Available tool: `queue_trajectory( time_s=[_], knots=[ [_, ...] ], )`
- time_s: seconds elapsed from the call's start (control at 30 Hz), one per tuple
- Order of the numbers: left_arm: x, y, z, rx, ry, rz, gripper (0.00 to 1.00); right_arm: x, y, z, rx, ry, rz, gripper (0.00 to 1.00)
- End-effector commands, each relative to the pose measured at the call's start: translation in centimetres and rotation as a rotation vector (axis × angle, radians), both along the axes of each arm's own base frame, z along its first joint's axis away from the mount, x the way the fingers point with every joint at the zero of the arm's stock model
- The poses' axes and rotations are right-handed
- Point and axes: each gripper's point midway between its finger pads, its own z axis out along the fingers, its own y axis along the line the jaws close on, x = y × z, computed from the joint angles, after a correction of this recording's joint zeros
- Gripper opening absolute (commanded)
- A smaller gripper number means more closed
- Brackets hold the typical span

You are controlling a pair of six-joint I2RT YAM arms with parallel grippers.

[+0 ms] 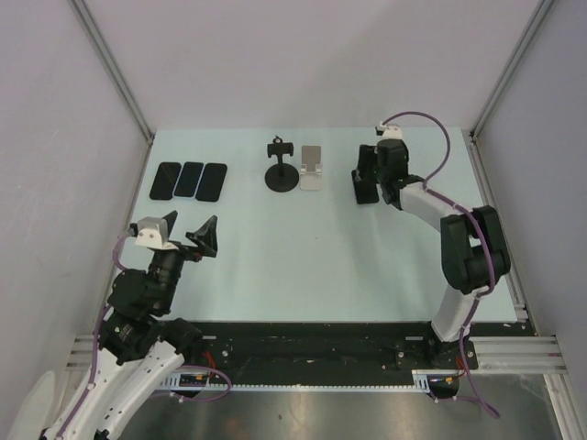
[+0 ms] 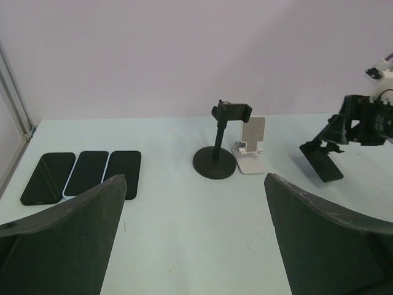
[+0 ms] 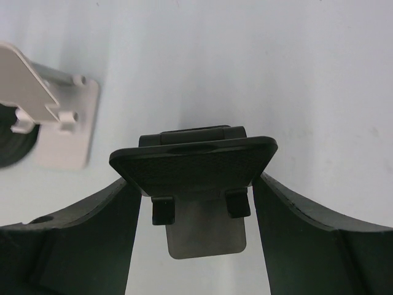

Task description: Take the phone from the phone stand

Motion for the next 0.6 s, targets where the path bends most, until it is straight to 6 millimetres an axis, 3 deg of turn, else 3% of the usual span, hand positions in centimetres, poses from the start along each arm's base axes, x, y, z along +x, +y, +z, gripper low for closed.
queue_trajectory(
  time_s=[0.0,0.1,0.2,0.23,0.3,0.33,0.37,0.57],
  knots=[
    [0.4,-0.4,0.1,0.017,-0.010,-0.007,1.00,4.4,3.5,2.6,0.119,-0.106,-0.128,0.09],
    [0.5,-0.5,-0.1,0.021,-0.004,-0.007,1.00,5.1,6.4,2.3,0.091,-0.107,-0.126,0.09],
    [0.6,-0.5,-0.2,0.024,0.000,-0.006,1.00,7.0,8.6,2.4,0.043,-0.107,-0.170,0.09],
    [0.6,-0.5,-0.2,0.024,0.000,-0.004,1.00,7.7,9.2,1.7,0.016,-0.083,-0.184,0.09],
    [0.7,-0.5,-0.2,0.026,0.001,-0.002,1.00,8.4,10.0,1.9,-0.010,-0.096,-0.216,0.09],
    [0.7,-0.5,-0.4,0.028,0.005,-0.002,1.00,8.6,10.0,0.2,-0.036,-0.071,-0.234,0.09],
    [0.7,-0.5,-0.4,0.029,0.007,-0.002,1.00,9.3,10.5,1.6,-0.008,-0.097,-0.242,0.09],
    [0.9,-0.6,-0.5,0.032,0.010,-0.004,1.00,9.9,11.3,0.3,0.026,-0.072,-0.274,0.09]
  ],
)
